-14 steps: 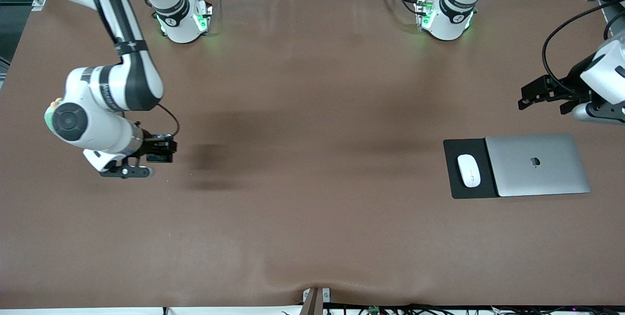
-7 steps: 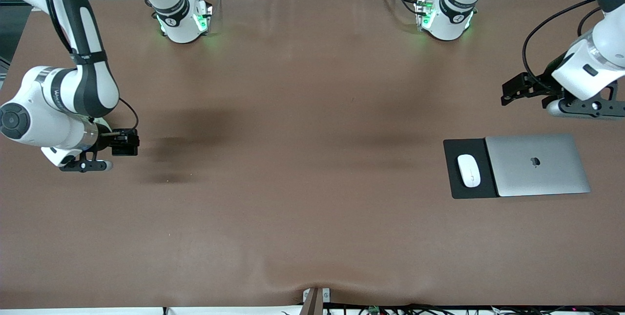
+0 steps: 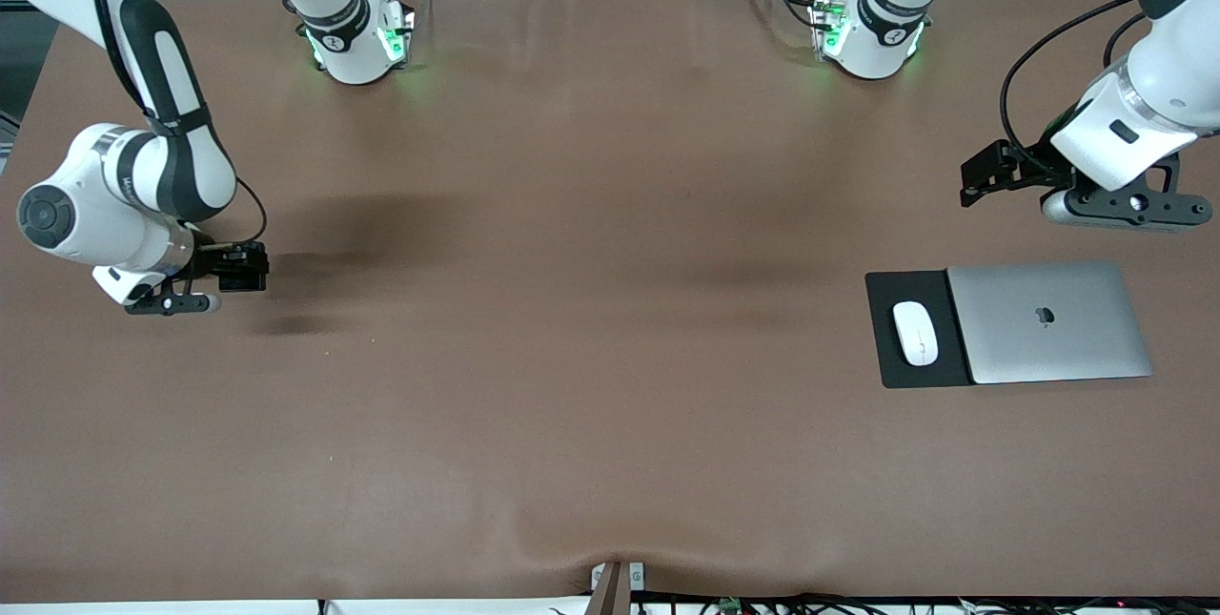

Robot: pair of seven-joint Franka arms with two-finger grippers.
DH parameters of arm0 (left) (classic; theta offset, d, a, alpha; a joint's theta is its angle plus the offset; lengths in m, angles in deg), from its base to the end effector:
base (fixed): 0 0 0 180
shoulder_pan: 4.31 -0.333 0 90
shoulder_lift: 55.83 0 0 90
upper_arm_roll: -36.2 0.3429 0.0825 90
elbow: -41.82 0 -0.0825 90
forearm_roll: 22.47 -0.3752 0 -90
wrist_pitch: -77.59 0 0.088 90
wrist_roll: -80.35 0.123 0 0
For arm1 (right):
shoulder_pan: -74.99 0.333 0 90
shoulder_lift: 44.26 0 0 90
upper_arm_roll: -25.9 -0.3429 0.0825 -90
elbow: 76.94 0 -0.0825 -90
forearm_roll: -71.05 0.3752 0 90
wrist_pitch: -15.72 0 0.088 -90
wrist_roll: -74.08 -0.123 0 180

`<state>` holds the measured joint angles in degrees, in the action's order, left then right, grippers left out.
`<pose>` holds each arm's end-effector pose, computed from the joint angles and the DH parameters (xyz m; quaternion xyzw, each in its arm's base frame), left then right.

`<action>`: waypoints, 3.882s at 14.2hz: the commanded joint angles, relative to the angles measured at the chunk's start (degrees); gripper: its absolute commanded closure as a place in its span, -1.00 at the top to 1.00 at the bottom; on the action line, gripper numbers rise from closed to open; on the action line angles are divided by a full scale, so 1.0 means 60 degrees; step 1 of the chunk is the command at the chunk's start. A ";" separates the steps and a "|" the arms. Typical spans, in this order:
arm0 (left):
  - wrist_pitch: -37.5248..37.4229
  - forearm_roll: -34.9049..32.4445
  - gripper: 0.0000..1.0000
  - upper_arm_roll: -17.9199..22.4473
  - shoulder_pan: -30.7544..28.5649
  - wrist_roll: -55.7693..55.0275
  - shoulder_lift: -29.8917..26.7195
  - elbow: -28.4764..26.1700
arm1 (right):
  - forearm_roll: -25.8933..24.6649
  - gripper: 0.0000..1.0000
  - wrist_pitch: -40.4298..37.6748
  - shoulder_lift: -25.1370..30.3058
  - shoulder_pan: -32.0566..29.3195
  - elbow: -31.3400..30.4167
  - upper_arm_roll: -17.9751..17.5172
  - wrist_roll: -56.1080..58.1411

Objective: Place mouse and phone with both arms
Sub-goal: 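Carry the phone toward the plush toy while the left gripper retracts, then lower the phone beside the green plush toy with the right gripper, then open the right gripper to release the phone and lift away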

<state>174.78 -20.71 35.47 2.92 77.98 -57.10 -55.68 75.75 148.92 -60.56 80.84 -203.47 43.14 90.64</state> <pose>0.5411 -0.0792 0.5975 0.9987 -0.0470 0.0070 0.0158 0.5250 -0.1032 0.2604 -0.9968 -0.0171 0.0776 0.0046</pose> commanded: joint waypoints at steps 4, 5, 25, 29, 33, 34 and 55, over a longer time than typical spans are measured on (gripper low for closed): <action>-0.0070 -0.0601 1.00 -0.0039 0.0142 -0.0498 -0.0141 0.0108 | -0.0124 -1.00 0.0754 0.0606 -0.0741 -0.0927 -0.0148 0.0581; -0.0070 -0.0601 1.00 -0.0054 0.0157 -0.0498 -0.0141 0.0108 | -0.0124 -1.00 0.0799 0.0592 -0.0741 -0.0927 -0.0148 0.0581; -0.0128 -0.0586 1.00 -0.0347 0.0216 -0.1069 0.0050 0.0460 | -0.0051 0.45 0.2235 -0.0155 -0.1063 -0.1615 -0.0178 0.0566; -0.0128 -0.0557 1.00 -0.0362 0.0245 -0.1083 0.0064 0.0533 | -0.0036 1.00 0.2176 -0.0141 -0.0976 -0.1586 -0.0192 0.0551; -0.0128 -0.0557 1.00 -0.0362 0.0260 -0.1083 0.0064 0.0533 | -0.0021 1.00 0.1505 0.0180 -0.0581 -0.1295 -0.0207 0.0434; -0.0128 -0.0557 1.00 -0.0362 0.0260 -0.1083 0.0064 0.0548 | -0.0021 1.00 0.1111 0.0268 -0.0493 -0.1003 -0.0207 0.0347; -0.0128 -0.0542 1.00 -0.0435 0.0274 -0.1084 0.0152 0.0709 | -0.0710 1.00 -0.7433 0.1234 0.0695 0.6515 -0.0193 -0.1691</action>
<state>174.75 -22.96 33.26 4.59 72.39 -56.89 -53.03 72.35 105.33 -56.07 85.55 -163.35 41.84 81.14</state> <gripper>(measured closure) 0.000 0.000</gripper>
